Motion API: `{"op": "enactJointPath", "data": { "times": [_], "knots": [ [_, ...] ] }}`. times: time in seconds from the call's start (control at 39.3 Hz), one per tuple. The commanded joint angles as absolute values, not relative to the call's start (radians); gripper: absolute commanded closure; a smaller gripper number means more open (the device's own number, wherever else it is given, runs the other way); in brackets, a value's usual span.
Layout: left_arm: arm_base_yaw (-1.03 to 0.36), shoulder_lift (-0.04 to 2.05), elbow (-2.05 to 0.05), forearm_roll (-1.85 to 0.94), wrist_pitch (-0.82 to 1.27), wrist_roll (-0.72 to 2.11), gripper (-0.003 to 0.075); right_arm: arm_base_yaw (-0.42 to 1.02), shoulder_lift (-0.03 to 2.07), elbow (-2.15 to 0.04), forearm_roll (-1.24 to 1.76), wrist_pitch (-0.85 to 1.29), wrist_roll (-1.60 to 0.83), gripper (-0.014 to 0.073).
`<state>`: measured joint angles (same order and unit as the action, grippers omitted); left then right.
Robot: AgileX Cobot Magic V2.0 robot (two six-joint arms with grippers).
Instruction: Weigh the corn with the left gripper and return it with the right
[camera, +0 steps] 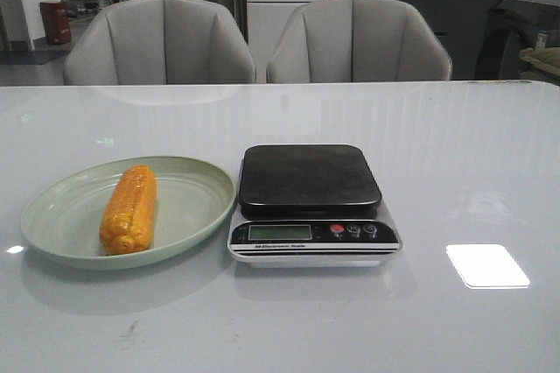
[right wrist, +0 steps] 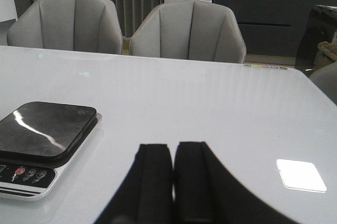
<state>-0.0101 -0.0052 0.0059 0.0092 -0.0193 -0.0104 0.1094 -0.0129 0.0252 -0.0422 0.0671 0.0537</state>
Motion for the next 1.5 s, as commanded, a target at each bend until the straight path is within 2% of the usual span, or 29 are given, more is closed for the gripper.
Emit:
{"op": "enactJointPath", "data": {
  "times": [0.0, 0.69, 0.89, 0.97, 1.15, 1.4, 1.48],
  "knots": [
    [-0.008, -0.025, 0.037, 0.000, -0.102, -0.015, 0.0606, 0.103, -0.028, 0.036, -0.053, -0.010, 0.053, 0.0426],
    [-0.008, -0.025, 0.037, 0.000, -0.102, -0.015, 0.0606, 0.103, -0.028, 0.036, -0.053, -0.010, 0.053, 0.0426],
    [-0.008, -0.025, 0.033, -0.023, -0.291, -0.015, 0.0606, 0.103, -0.028, 0.036, -0.053, -0.010, 0.053, 0.0426],
    [-0.008, -0.019, 0.007, -0.023, -0.281, -0.015, 0.0606, 0.103, -0.028, 0.036, -0.053, -0.010, 0.053, 0.0426],
    [-0.010, 0.053, -0.140, -0.092, -0.121, -0.059, 0.0606, 0.103, -0.028, 0.036, -0.053, -0.010, 0.053, 0.0426],
    [-0.010, 0.247, -0.420, -0.094, 0.293, -0.059, 0.0606, 0.103, -0.028, 0.036, -0.053, -0.010, 0.053, 0.0426],
    [-0.010, 0.298, -0.459, -0.094, 0.353, -0.059, 0.0606, 0.103, -0.028, 0.036, -0.053, -0.010, 0.053, 0.0426]
  ]
}}
